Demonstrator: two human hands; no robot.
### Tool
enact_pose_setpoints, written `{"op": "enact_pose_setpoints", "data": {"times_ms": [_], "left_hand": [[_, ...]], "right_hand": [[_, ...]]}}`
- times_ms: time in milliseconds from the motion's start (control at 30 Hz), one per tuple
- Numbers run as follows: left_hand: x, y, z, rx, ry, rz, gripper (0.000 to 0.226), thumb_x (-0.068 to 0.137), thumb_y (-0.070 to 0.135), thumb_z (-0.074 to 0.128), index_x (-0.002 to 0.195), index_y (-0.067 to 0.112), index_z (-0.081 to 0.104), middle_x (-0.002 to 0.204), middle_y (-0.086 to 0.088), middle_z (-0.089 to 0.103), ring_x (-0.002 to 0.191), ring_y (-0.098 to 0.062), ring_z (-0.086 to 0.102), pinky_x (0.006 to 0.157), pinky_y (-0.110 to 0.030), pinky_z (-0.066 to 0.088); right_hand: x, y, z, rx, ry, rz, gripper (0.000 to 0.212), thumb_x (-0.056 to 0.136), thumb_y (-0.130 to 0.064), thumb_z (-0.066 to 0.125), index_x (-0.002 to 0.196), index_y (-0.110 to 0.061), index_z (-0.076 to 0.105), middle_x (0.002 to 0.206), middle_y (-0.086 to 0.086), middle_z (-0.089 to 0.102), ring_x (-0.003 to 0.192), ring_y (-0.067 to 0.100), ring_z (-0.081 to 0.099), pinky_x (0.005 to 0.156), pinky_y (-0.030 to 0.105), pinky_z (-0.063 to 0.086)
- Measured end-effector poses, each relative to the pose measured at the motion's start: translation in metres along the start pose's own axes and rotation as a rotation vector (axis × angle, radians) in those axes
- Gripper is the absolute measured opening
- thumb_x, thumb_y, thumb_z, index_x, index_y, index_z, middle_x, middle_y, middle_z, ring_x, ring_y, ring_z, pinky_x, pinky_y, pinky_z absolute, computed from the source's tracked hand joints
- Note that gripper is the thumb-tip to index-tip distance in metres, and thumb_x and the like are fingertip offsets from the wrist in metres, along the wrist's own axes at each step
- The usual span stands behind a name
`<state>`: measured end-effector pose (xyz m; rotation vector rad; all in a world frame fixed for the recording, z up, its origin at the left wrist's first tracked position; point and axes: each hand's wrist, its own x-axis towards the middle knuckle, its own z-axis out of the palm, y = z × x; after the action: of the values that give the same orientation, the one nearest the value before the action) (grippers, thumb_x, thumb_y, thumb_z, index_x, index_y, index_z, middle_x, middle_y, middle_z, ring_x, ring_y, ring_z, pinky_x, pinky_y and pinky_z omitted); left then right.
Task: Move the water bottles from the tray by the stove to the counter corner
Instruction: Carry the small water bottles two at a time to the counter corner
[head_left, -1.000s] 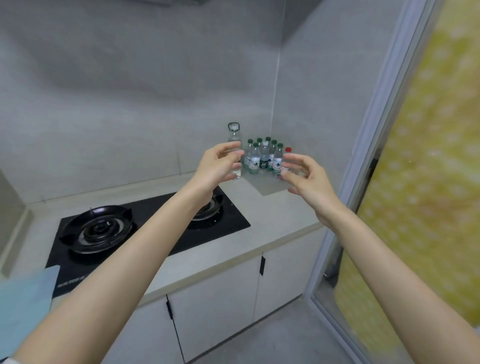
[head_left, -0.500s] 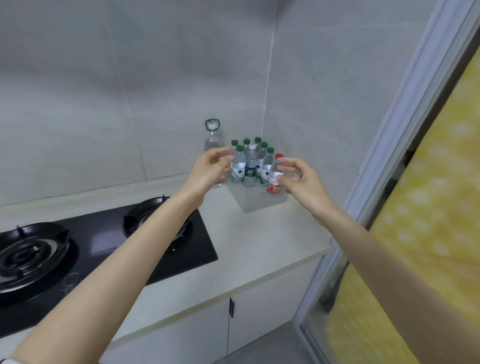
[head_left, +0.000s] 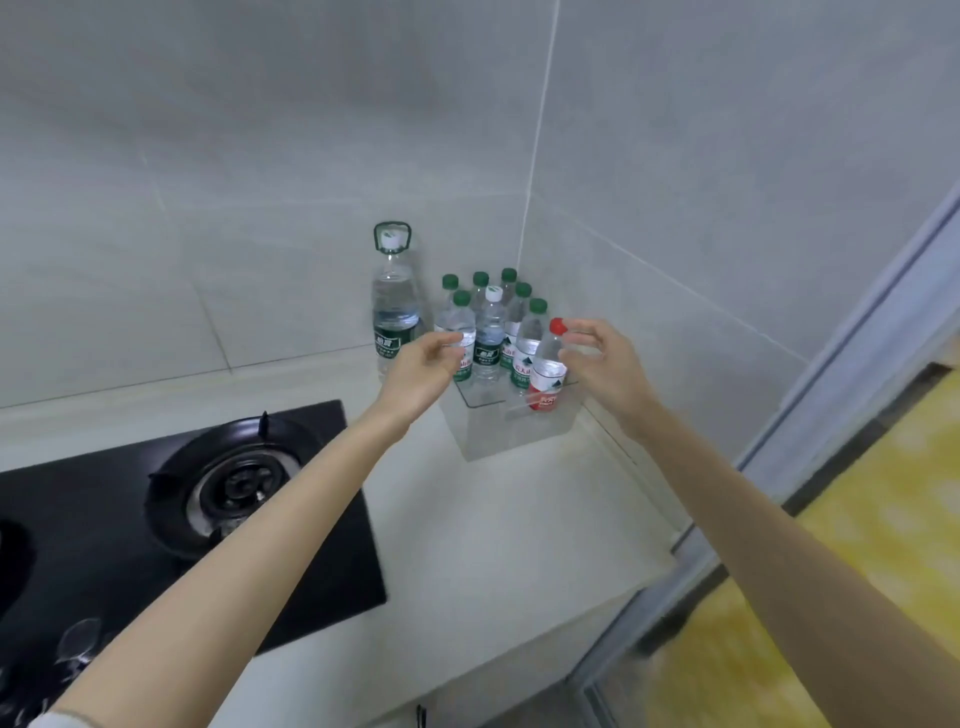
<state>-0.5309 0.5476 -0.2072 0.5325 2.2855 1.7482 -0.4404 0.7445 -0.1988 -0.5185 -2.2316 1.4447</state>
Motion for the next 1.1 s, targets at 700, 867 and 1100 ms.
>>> {"op": "enact_pose_setpoints", "data": {"times_ms": [700,867,1100], "left_hand": [[0.107,-0.135,0.077,0.703,-0.259,-0.024,0.049,0.1,0.031,0.045,0.147,0.017,0.038,0.161,-0.009,0.014,0.15,-0.027,0.0,0.119,-0.038,0.015],[0.102,-0.144,0.086,0.672,-0.172,-0.033,0.051,0.099,0.04,0.044,0.145,0.018,0.042,0.162,-0.003,0.009,0.15,-0.022,-0.002,0.121,-0.04,0.013],[0.099,-0.141,0.091,0.693,-0.151,-0.07,0.053,0.099,0.042,0.043,0.147,0.02,0.038,0.163,0.0,0.005,0.15,-0.019,-0.006,0.122,-0.038,0.008]], "right_hand": [[0.182,0.129,0.044,-0.374,0.075,-0.003,0.04,0.079,-0.004,0.06,0.119,-0.012,0.06,0.114,0.008,0.064,0.105,0.026,0.06,0.091,0.033,0.047],[0.196,0.142,0.042,-0.354,0.072,-0.066,0.036,0.081,-0.004,0.063,0.116,-0.012,0.064,0.111,0.009,0.067,0.101,0.027,0.062,0.089,0.031,0.046],[0.2,0.146,0.032,-0.342,0.02,-0.167,0.033,0.074,-0.013,0.078,0.106,-0.02,0.071,0.095,0.005,0.073,0.082,0.019,0.067,0.078,0.02,0.046]]}}
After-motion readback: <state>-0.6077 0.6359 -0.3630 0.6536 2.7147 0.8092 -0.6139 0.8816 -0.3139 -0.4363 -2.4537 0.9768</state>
